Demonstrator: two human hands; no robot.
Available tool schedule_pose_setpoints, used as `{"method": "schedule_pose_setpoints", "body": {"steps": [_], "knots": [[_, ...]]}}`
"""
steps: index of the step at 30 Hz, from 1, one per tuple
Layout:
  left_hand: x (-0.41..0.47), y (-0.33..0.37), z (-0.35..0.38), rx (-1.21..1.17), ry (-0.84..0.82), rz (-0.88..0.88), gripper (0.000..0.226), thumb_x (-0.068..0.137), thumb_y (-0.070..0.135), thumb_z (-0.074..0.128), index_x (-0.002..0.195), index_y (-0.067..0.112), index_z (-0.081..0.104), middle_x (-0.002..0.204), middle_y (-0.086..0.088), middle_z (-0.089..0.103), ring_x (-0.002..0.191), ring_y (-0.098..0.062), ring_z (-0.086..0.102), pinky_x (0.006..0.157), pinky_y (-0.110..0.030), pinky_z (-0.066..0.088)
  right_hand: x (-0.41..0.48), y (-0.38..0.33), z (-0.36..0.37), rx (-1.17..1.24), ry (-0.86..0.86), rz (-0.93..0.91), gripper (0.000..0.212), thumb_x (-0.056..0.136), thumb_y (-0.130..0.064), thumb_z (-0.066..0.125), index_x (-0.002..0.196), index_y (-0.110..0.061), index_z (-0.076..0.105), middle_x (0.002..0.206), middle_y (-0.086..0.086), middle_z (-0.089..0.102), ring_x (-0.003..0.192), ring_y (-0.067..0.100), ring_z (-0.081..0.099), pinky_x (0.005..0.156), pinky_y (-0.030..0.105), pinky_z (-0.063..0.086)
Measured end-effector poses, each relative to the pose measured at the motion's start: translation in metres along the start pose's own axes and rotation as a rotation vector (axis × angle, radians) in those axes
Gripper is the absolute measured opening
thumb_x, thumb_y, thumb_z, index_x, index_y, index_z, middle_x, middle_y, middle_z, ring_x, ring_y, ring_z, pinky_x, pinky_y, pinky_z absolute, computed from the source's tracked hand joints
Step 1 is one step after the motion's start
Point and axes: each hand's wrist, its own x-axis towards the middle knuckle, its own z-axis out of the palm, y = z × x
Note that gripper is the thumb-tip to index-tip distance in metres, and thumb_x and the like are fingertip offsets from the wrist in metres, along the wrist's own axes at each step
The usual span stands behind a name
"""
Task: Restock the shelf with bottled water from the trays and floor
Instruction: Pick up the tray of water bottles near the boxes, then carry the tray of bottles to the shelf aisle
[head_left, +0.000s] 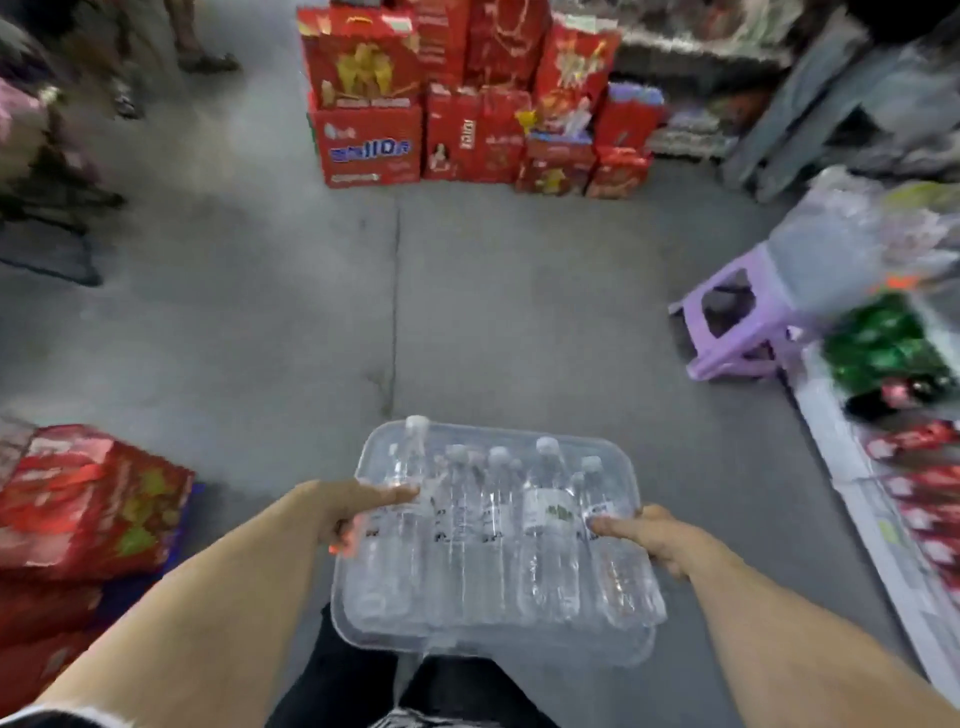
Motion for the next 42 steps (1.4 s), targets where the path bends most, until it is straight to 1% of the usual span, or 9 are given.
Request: {"method": "schedule_pose_setpoints", "body": {"steps": [5, 7, 10, 13, 23, 32, 36, 39, 42], "knots": [[0.052, 0.120, 0.020, 0.216, -0.132, 0.070, 0.112, 0.038, 0.075, 0.088, 0.125, 0.012, 0.058, 0.111, -0.001, 0.068, 0.092, -0.017, 0.067, 0.085, -0.031, 0.056, -0.091, 0.016, -0.021, 0.398, 0.096, 0.065, 0.077, 0.074, -0.037, 0.090, 0.129, 0.000, 0.051, 0.136, 0.019, 0.059, 0.124, 0.036, 0.060, 0.102, 0.043, 0.051], [0.074, 0.169, 0.024, 0.332, -0.152, 0.095, 0.126, 0.030, 0.079, 0.088, 0.133, 0.014, 0.055, 0.126, -0.002, 0.066, 0.117, -0.024, 0.064, 0.099, -0.037, 0.052, -0.094, 0.028, -0.025, 0.495, 0.142, 0.101, 0.108, 0.071, -0.045, 0.091, 0.152, -0.002, 0.033, 0.155, 0.011, 0.044, 0.139, 0.032, 0.047, 0.111, 0.043, 0.041], [0.085, 0.251, 0.030, 0.568, -0.200, 0.148, 0.140, 0.027, 0.085, 0.081, 0.142, 0.012, 0.047, 0.108, -0.018, 0.072, 0.094, -0.022, 0.071, 0.082, -0.030, 0.054, -0.081, 0.049, -0.030, 0.577, 0.206, 0.134, 0.136, 0.043, -0.074, 0.092, 0.153, -0.014, 0.039, 0.150, 0.008, 0.051, 0.129, 0.029, 0.055, 0.111, 0.046, 0.045], [0.098, 0.334, 0.041, 0.821, -0.195, 0.217, 0.149, 0.020, 0.089, 0.076, 0.142, 0.010, 0.047, 0.060, -0.011, 0.061, 0.050, -0.019, 0.055, 0.063, -0.027, 0.048, -0.082, 0.037, -0.037, 0.731, 0.288, 0.138, 0.108, 0.042, -0.068, 0.095, 0.127, -0.012, 0.060, 0.116, 0.006, 0.071, 0.102, 0.022, 0.068, 0.102, 0.045, 0.054], [0.114, 0.515, 0.101, 1.125, -0.195, 0.314, 0.122, 0.041, 0.088, 0.074, 0.133, 0.013, 0.048, 0.049, -0.008, 0.051, 0.048, -0.022, 0.053, 0.064, -0.028, 0.048, -0.030, 0.020, -0.100, 1.022, 0.297, 0.156, 0.108, 0.031, -0.059, 0.099, 0.119, -0.005, 0.067, 0.106, 0.014, 0.077, 0.097, 0.031, 0.076, 0.087, 0.044, 0.061], [0.178, 0.627, 0.183, 1.156, -0.145, 0.261, 0.145, 0.027, 0.091, 0.075, 0.137, 0.001, 0.047, 0.061, -0.018, 0.058, 0.053, -0.028, 0.062, 0.067, -0.035, 0.056, 0.055, 0.056, -0.224, 1.077, 0.281, 0.206, 0.091, 0.037, -0.064, 0.097, 0.107, -0.011, 0.075, 0.092, 0.005, 0.075, 0.080, 0.024, 0.068, 0.064, 0.030, 0.052], [0.183, 0.690, 0.238, 1.191, -0.178, 0.262, 0.137, 0.034, 0.086, 0.078, 0.135, -0.002, 0.047, 0.099, -0.028, 0.067, 0.091, -0.034, 0.072, 0.078, -0.039, 0.059, 0.081, 0.083, -0.272, 1.086, 0.311, 0.250, 0.074, 0.038, -0.072, 0.093, 0.082, -0.014, 0.081, 0.068, 0.005, 0.057, 0.068, 0.024, 0.045, 0.056, 0.029, 0.029], [0.188, 0.739, 0.279, 1.192, -0.198, 0.316, 0.141, 0.036, 0.084, 0.079, 0.135, -0.011, 0.047, 0.071, -0.013, 0.059, 0.065, -0.025, 0.068, 0.074, -0.036, 0.060, 0.082, 0.088, -0.323, 1.134, 0.363, 0.281, 0.070, 0.037, -0.072, 0.092, 0.074, -0.014, 0.081, 0.059, 0.000, 0.047, 0.060, 0.022, 0.037, 0.051, 0.027, 0.025], [0.197, 0.788, 0.325, 1.212, -0.248, 0.298, 0.133, 0.041, 0.081, 0.078, 0.136, -0.008, 0.049, 0.107, -0.030, 0.068, 0.090, -0.034, 0.073, 0.080, -0.038, 0.060, 0.094, 0.103, -0.373, 1.135, 0.419, 0.311, 0.075, 0.036, -0.071, 0.093, 0.074, -0.008, 0.077, 0.056, -0.001, 0.028, 0.046, 0.016, 0.030, 0.045, 0.024, 0.023]]}}
